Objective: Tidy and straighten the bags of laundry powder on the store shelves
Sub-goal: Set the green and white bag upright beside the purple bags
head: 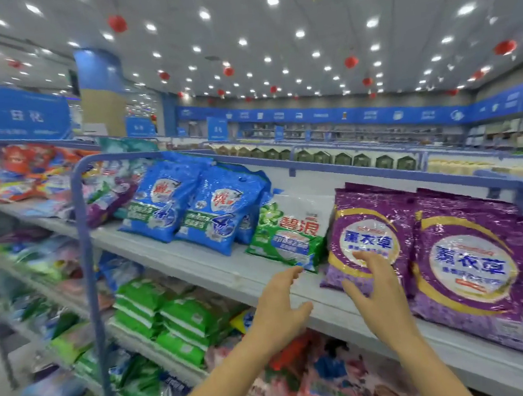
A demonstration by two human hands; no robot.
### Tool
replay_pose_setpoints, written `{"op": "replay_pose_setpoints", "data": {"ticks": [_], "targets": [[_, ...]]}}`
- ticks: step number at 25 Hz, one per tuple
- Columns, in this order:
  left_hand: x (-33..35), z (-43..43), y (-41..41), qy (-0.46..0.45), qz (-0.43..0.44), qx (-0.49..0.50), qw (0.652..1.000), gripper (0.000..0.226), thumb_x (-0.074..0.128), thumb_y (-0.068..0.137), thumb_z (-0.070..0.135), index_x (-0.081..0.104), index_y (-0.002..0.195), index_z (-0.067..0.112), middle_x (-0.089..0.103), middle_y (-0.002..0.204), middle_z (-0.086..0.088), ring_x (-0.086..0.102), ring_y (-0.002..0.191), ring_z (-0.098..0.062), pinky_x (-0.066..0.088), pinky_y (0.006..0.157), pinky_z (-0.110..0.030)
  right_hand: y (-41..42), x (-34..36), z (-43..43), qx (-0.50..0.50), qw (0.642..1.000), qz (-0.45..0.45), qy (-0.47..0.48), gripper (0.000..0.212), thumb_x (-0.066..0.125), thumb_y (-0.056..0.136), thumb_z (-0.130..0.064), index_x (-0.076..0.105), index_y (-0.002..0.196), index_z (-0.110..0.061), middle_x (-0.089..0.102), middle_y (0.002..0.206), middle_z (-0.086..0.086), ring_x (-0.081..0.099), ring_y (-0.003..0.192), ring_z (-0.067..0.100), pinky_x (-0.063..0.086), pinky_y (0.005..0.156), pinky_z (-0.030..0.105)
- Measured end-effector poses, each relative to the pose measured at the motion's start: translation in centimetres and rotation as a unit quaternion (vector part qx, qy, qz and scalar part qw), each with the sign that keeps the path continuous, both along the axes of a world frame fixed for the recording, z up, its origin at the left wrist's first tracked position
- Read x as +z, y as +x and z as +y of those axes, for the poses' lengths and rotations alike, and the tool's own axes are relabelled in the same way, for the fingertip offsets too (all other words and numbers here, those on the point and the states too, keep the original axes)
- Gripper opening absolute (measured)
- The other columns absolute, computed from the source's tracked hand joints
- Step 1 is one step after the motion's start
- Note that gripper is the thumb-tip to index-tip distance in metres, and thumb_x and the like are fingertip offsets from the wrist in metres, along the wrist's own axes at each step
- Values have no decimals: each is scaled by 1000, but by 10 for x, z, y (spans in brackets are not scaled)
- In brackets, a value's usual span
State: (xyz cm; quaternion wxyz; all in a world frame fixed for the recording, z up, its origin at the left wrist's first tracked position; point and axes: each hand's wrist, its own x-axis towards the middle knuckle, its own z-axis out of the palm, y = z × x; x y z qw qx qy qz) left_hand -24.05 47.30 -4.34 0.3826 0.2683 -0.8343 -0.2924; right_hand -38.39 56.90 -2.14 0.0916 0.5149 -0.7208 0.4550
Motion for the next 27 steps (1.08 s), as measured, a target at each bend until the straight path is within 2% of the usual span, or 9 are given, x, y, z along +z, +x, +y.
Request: {"op": "replay_pose_setpoints", "data": {"ticks": [1,5,11,15,20,24,27], "targets": [[-1,-10,24,-14,-17,29,999,57,60,88,22,36,139,20,43,137,3,40,126,-10,30,102,-19,18,-4,-15,25,1000,0,16,47,66,83,-12,49,126,-10,50,128,7,43,123,23,31,100,30],[-5,-57,119,-40,-57,144,987,61,58,89,30,31,143,19,40,142,2,37,131,-15,29,108,-25,96,-13,-77,115,991,34,61,52,61,88,-23,40,135,-15,43,139,2,36,131,19,27,106,30],[-7,-140,264,-43,-99,240,965,66,58,89,35,26,145,20,33,148,2,32,135,-15,26,111,-30,230,-5,-186,217,972,42,76,63,56,92,-31,23,145,-20,32,148,-2,30,136,18,28,108,32],[5,-219,359,-69,-105,270,955,64,59,89,35,30,143,17,36,146,1,35,133,-16,28,108,-28,329,-3,-280,246,966,51,62,63,57,91,-32,26,144,-19,34,148,-2,32,135,16,29,107,29],[19,-313,445,-86,-127,270,951,65,58,89,37,28,144,19,35,146,1,33,134,-15,27,108,-27,424,8,-390,258,963,37,73,65,58,90,-32,27,144,-17,33,148,0,32,135,18,33,109,33],[12,-382,478,-81,-134,253,955,68,58,88,38,26,145,18,34,147,2,32,134,-14,26,109,-27,460,7,-463,246,965,41,80,63,55,92,-33,24,145,-16,30,150,0,30,137,19,29,110,33],[2,-432,486,-77,-123,249,957,65,58,89,34,29,144,17,37,144,2,34,132,-14,26,107,-26,474,-1,-517,239,966,60,74,61,56,91,-31,29,143,-15,35,147,0,33,134,18,30,109,32]]}}
